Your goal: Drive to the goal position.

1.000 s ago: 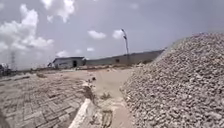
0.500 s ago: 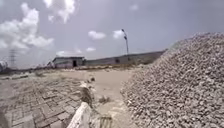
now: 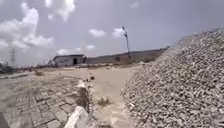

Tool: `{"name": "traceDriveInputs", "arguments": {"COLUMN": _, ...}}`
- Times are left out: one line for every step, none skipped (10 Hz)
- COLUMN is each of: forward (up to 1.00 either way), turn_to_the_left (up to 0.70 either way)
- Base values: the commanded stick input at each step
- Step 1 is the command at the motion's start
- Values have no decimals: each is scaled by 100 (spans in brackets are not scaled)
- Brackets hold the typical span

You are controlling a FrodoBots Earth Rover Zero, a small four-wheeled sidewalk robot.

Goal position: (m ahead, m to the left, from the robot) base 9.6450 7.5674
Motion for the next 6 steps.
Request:
{"name": "traceDriveInputs", "arguments": {"forward": 45, "turn_to_the_left": 0}}
{"name": "traceDriveInputs", "arguments": {"forward": 45, "turn_to_the_left": 0}}
{"name": "traceDriveInputs", "arguments": {"forward": 45, "turn_to_the_left": 0}}
{"name": "traceDriveInputs", "arguments": {"forward": 45, "turn_to_the_left": 0}}
{"name": "traceDriveInputs", "arguments": {"forward": 45, "turn_to_the_left": 7}}
{"name": "traceDriveInputs", "arguments": {"forward": 45, "turn_to_the_left": 21}}
